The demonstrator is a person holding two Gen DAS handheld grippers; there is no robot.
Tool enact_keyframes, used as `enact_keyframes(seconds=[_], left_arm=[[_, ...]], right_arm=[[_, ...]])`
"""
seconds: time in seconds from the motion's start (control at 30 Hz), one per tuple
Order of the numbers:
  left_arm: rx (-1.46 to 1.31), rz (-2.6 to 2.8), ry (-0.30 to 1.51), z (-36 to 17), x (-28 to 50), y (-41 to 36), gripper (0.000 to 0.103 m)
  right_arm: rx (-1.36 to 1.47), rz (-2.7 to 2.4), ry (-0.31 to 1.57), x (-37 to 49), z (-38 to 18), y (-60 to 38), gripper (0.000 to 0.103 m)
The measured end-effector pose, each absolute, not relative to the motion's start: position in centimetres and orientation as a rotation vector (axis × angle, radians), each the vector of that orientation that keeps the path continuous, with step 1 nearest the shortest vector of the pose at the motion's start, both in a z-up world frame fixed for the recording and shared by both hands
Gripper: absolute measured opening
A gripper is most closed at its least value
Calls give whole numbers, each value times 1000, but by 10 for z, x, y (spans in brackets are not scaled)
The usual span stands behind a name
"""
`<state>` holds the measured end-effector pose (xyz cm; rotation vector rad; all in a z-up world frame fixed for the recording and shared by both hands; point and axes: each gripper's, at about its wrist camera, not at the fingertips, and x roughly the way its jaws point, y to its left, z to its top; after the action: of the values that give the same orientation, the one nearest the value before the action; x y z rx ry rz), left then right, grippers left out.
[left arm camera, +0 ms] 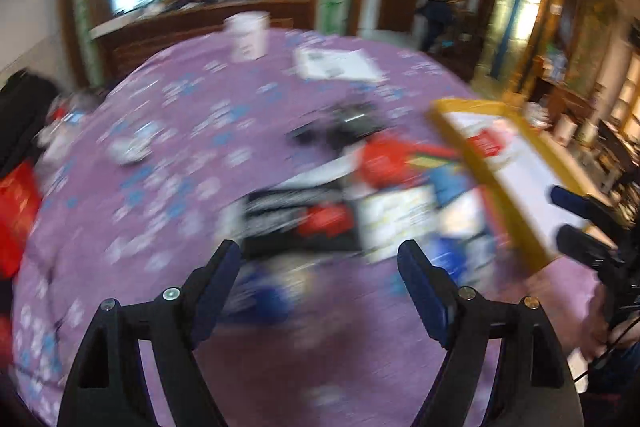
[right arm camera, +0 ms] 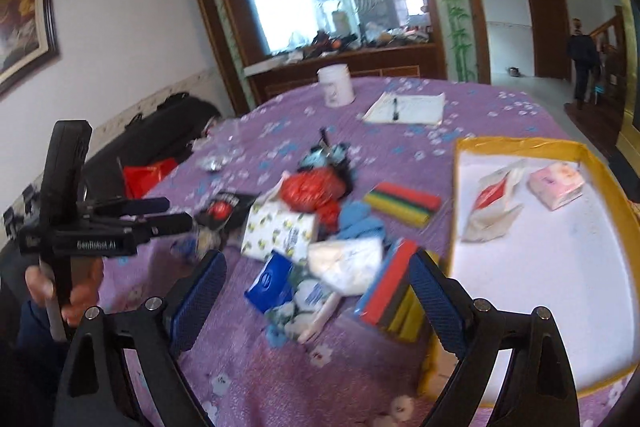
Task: Organize soft objects
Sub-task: 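Grasp the blue-wrapped roll with left gripper while right grasps blue Vinda tissue pack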
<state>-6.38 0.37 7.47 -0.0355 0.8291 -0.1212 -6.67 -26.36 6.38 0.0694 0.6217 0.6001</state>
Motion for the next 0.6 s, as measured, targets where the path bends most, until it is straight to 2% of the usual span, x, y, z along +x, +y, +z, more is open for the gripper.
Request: enact_keyframes(seconds=[0.07, 0.2, 0.43, 0.5, 0.53, 0.57, 0.6], left_arm=[[-50, -72, 876, 60, -61, 23, 85], [-102, -52, 957, 33, -48, 37, 86], [-66, -67, 1011, 11, -26, 12, 88], [-5, -54, 993, 13, -29, 1, 70], [3, -64, 996, 12, -32, -1, 52], [7, -81, 996, 13, -34, -2, 43], [19, -92, 992, 14, -36, -4, 39]], right_arm=[[71, 611, 651, -65, 54, -258, 95], [85, 620, 702, -52, 45, -249, 95], [62, 621, 730, -50, 44, -245, 95], [42, 630, 738, -49, 45, -241, 95], [26, 637, 748, -47, 44, -237, 95], [4, 647, 760, -46, 43, -233, 95], [-21, 652, 766, -44, 42, -227, 95]])
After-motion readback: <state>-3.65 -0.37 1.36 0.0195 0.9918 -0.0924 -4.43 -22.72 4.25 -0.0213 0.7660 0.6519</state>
